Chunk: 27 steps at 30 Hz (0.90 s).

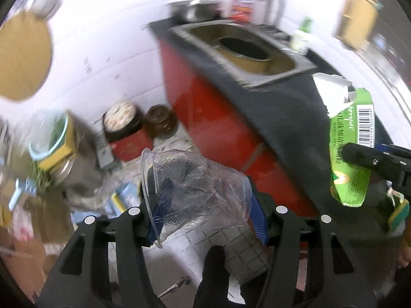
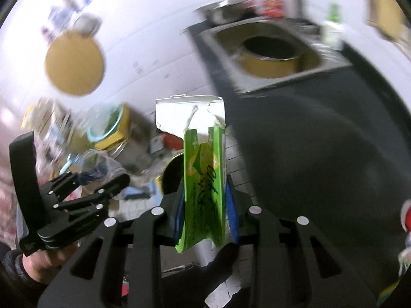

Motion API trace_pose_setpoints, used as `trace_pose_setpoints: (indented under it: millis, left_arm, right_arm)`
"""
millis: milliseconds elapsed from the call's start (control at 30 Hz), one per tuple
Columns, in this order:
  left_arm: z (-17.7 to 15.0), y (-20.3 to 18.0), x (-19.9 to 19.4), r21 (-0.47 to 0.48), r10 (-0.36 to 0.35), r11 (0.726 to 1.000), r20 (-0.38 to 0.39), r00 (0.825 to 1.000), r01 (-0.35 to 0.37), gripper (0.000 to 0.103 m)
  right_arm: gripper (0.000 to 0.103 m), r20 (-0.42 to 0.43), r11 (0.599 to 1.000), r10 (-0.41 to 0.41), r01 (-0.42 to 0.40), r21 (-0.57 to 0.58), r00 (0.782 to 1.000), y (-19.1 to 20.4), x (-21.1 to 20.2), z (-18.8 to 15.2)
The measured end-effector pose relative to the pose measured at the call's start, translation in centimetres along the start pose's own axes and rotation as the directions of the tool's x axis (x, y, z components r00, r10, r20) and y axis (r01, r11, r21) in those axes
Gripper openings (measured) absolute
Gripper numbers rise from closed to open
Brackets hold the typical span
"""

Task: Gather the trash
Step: 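Carry both items to the floor bin and open both tools to drop them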

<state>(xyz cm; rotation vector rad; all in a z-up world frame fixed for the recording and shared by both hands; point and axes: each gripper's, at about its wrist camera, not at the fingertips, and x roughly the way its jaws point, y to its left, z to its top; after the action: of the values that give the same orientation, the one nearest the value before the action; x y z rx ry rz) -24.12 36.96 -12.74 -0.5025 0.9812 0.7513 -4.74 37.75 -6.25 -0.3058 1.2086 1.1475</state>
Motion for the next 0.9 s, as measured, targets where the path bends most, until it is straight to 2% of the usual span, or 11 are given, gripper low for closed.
trace_pose_setpoints:
  millis: [67, 200, 333, 500, 600, 700, 733, 767, 800, 833, 900]
  left_arm:
    - [-0.5, 2.1, 1.2, -0.025, 0.011, 1.0, -0.011, 1.0, -0.012, 0.055]
    - [-2.2, 5.7, 5.1, -0.067, 0.009, 0.998, -0.036, 0.999, -0.011, 0.055]
    - [-3.9, 8.5, 11.1, -0.105, -0.024, 0.994, -0.077, 0.997, 0.016, 0.055]
    - [-5.1, 10.6, 17.4, -0.123, -0.03, 0.992, -0.101, 0.994, 0.017, 0.055]
    - [-4.9, 11.5, 19.3, -0.156, -0.062, 0.987, -0.105, 0.993, 0.045, 0.056]
    - [-4.5, 11.7, 20.4, -0.141, -0.057, 0.989, -0.105, 0.993, 0.042, 0.057]
    - [-4.4, 11.7, 20.9, -0.134, -0.055, 0.99, -0.104, 0.993, 0.041, 0.06]
    - [-4.3, 11.8, 21.3, -0.133, -0.056, 0.99, -0.11, 0.992, 0.041, 0.065]
    - [-4.3, 11.9, 21.5, -0.134, -0.057, 0.99, -0.119, 0.991, 0.041, 0.079]
    - [-4.3, 12.0, 21.5, -0.128, -0.035, 0.992, -0.113, 0.993, 0.02, 0.084]
    - [-4.2, 12.3, 21.6, -0.116, -0.03, 0.993, -0.108, 0.994, 0.017, 0.084]
  right_arm:
    - [0.028, -0.039, 0.999, 0.029, -0.03, -0.029, 0.999, 2.4, 3.0, 0.5]
    - [0.028, -0.108, 0.997, 0.06, -0.065, -0.046, 0.992, 4.7, 8.9, 1.7]
    - [0.028, -0.17, 0.996, 0.065, -0.076, -0.057, 0.983, 6.4, 15.5, 2.5]
    - [0.029, -0.248, 0.997, 0.063, -0.072, -0.027, 0.967, 6.6, 22.5, 2.8]
    - [0.029, -0.283, 0.998, 0.049, -0.061, -0.033, 0.958, 6.5, 25.9, 2.7]
    - [0.032, -0.297, 0.998, 0.043, -0.054, -0.029, 0.954, 6.3, 28.0, 3.0]
    - [0.038, -0.298, 0.998, 0.044, -0.055, -0.027, 0.953, 6.1, 28.1, 2.9]
    - [0.052, -0.308, 0.998, 0.051, -0.06, -0.022, 0.95, 6.3, 28.8, 3.1]
    - [0.058, -0.312, 0.998, 0.049, -0.058, -0.023, 0.949, 6.0, 29.1, 3.2]
    - [0.067, -0.301, 0.998, 0.051, -0.061, -0.024, 0.952, 5.8, 29.0, 3.3]
    - [0.069, -0.298, 0.997, 0.058, -0.068, -0.025, 0.953, 5.7, 28.7, 3.6]
